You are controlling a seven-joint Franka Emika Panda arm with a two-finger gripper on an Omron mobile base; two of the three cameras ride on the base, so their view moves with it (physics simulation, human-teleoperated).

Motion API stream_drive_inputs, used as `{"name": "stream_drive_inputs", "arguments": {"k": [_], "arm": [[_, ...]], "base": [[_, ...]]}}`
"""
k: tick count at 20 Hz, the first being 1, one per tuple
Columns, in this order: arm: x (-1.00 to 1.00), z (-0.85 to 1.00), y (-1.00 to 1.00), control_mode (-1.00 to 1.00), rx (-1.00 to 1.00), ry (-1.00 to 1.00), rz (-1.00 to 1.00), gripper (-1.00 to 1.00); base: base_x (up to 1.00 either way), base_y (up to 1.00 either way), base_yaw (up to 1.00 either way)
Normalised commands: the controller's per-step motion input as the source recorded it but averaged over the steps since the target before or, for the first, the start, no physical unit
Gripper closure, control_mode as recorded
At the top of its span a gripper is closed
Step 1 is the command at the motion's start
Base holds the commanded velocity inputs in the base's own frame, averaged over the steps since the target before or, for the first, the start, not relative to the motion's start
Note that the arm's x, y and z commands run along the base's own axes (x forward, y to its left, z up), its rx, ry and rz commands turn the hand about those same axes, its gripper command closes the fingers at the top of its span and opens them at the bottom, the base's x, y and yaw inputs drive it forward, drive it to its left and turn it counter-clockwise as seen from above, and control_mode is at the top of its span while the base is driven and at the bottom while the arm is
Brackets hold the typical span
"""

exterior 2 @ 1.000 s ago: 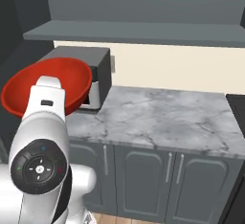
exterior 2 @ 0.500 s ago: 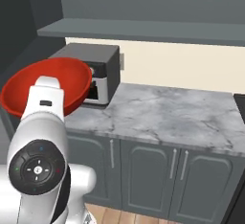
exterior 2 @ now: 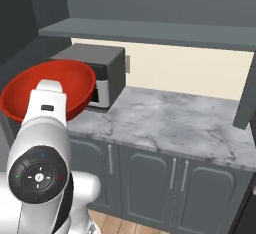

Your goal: Move the bowls from the cabinet to the plates on the dining table.

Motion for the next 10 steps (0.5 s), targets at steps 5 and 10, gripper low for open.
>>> {"name": "stream_drive_inputs", "arguments": {"k": [5,10], "arm": [[0.0,0.0,0.0,1.0,0.0,0.0,0.0,1.0],[0.0,0.0,0.0,1.0,0.0,0.0,0.0,1.0]], "base": [[-0.2,-0.2,0.26],[-0.23,0.01,0.33]]}}
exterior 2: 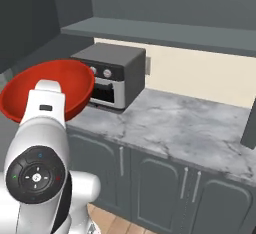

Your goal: Move the bowls from the cabinet to the plates on the dining table.

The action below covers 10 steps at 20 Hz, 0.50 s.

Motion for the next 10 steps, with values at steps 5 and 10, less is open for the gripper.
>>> {"name": "stream_drive_inputs", "arguments": {"k": [5,10], "arm": [[0.0,0.0,0.0,1.0,0.0,0.0,0.0,1.0],[0.0,0.0,0.0,1.0,0.0,0.0,0.0,1.0]], "base": [[-0.34,-0.03,0.33],[-0.4,-0.05,0.33]]}}
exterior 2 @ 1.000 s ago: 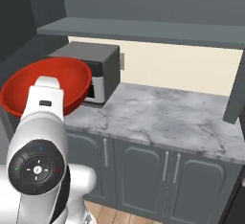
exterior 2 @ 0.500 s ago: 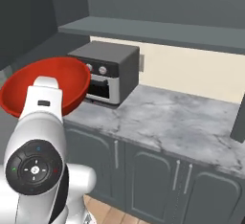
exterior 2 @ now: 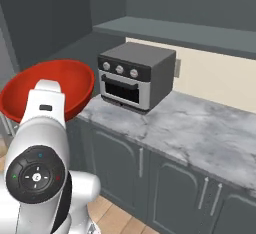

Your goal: Move the bowls from the cabinet to the plates on the dining table.

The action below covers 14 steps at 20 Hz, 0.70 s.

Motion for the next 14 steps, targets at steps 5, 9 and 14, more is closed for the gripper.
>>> {"name": "stream_drive_inputs", "arguments": {"k": [5,9,14], "arm": [[0.0,0.0,0.0,1.0,0.0,0.0,0.0,1.0],[0.0,0.0,0.0,1.0,0.0,0.0,0.0,1.0],[0.0,0.0,0.0,1.0,0.0,0.0,0.0,1.0]], "base": [[-0.41,0.0,0.37],[-0.38,0.0,0.38],[-0.28,0.0,0.42]]}}
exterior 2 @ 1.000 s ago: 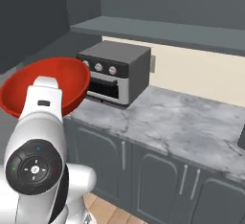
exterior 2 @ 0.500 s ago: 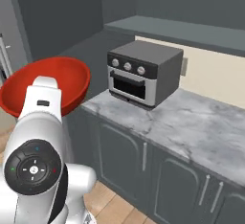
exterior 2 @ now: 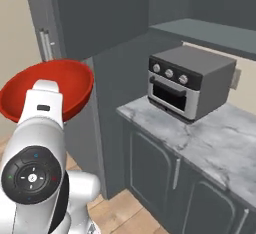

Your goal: Move the bowls from the cabinet to the plates on the dining table.

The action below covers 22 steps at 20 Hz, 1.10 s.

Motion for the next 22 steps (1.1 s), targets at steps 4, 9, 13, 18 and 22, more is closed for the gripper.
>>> {"name": "stream_drive_inputs", "arguments": {"k": [4,9,13,18,22], "arm": [[0.0,0.0,0.0,1.0,0.0,0.0,0.0,1.0],[0.0,0.0,0.0,1.0,0.0,0.0,0.0,1.0],[0.0,0.0,0.0,1.0,0.0,0.0,0.0,1.0],[0.0,0.0,0.0,1.0,0.0,0.0,0.0,1.0],[0.0,0.0,0.0,1.0,0.0,0.0,0.0,1.0]], "base": [[-0.17,0.0,0.45],[-0.09,0.0,0.47],[-0.07,0.0,0.48],[-0.02,0.08,0.49],[0.0,0.13,0.5]]}}
